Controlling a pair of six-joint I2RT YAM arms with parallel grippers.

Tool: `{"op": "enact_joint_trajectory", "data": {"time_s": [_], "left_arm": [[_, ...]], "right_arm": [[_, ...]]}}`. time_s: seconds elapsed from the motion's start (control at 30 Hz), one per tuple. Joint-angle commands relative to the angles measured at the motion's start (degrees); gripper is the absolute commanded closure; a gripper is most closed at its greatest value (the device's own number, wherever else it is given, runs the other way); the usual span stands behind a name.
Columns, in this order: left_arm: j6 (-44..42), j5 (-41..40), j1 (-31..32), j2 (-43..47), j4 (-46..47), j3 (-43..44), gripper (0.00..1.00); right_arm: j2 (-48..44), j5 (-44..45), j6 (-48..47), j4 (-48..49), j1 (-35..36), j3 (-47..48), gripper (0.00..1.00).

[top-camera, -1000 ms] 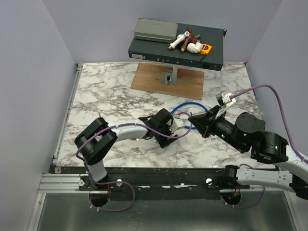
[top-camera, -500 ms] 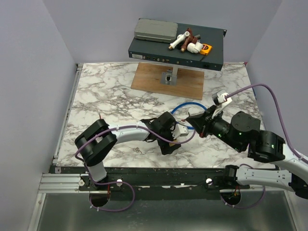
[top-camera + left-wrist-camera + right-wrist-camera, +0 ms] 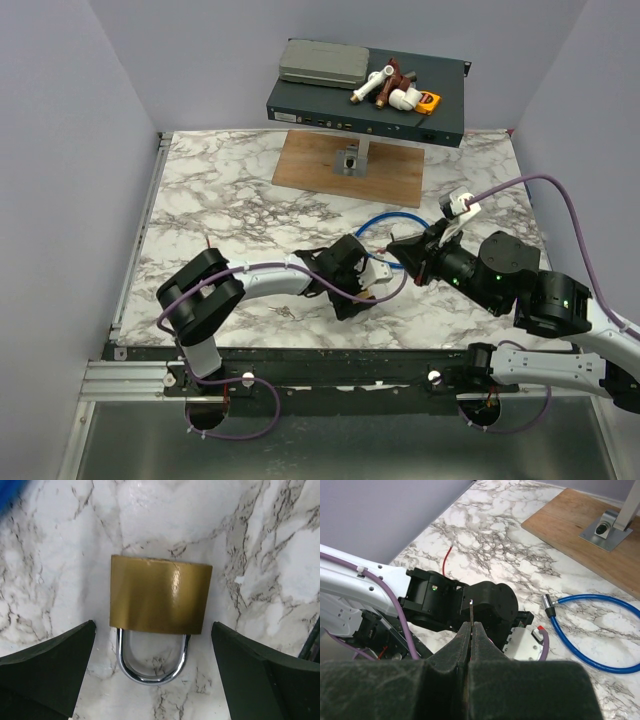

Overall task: Unlock with the key
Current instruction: Pick up the lock from the center of the board.

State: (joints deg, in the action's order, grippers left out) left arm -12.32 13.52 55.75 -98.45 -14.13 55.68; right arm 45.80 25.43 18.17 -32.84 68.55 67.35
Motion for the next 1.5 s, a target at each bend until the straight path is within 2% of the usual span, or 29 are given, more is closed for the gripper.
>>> {"op": "enact_joint_trajectory", "data": {"time_s": [0.0,0.2,0.27,0.43,0.53,0.63,0.7,0.8,0.93,1.03,1.17,1.23,1.37,1.47], "left_arm": [[-0.7,-1.8,0.5,-5.0,0.7,2.6,0.01],[-1.1,1.4,0.6,-6.4,0.2,4.5,0.02],[-1.4,2.8,0.5,-6.7,-0.3,4.2,0.08],[-0.7,7.4,0.6,-5.7,0.0,1.2,0.40],[-0.4,10.7,0.6,-5.2,-0.5,0.5,0.65],[-0.5,13.3,0.4,-5.1,-3.1,2.0,0.88],[-0.6,16.6,-0.7,-4.2,-6.9,4.6,0.99],[-2.9,25.0,-3.8,-2.0,-17.5,12.1,1.00],[-9.8,38.5,-11.2,2.6,-35.1,24.4,1.00],[-21.5,47.0,-16.5,5.2,-52.7,35.0,1.00],[-40.8,52.9,-20.3,6.6,-78.1,47.0,1.00],[-39.4,53.8,-21.7,10.0,-78.8,46.4,1.00],[-43.4,54.3,-22.5,18.2,-78.7,40.3,1.00],[-41.5,55.7,-22.4,20.1,-78.8,40.1,1.00]], "right_arm": [[-0.2,0.6,-1.2,0.8,0.0,0.8,0.99],[-0.7,0.6,-1.1,0.8,-0.1,1.2,0.99],[-1.0,0.7,-1.1,0.5,0.0,1.8,0.99],[-1.4,1.1,-1.3,-0.6,0.0,3.1,0.99],[-1.4,1.3,-1.9,-0.9,-0.1,3.7,1.00],[-1.0,1.6,-2.3,-1.4,0.0,4.6,0.99],[-0.6,1.9,-3.1,-1.7,0.0,5.5,0.99],[0.0,2.8,-4.5,-2.2,-0.1,7.1,0.99],[1.0,2.5,-6.1,-2.4,-0.1,8.4,0.99],[2.1,1.8,-7.3,-2.5,0.0,9.4,0.99],[3.6,0.2,-10.2,-2.9,0.0,10.7,0.99],[4.7,-1.7,-12.7,-3.7,0.0,11.1,0.99],[8.3,-6.2,-18.5,-6.7,-0.1,11.9,0.99],[12.5,-9.3,-23.5,-11.3,0.0,14.3,0.99]]}}
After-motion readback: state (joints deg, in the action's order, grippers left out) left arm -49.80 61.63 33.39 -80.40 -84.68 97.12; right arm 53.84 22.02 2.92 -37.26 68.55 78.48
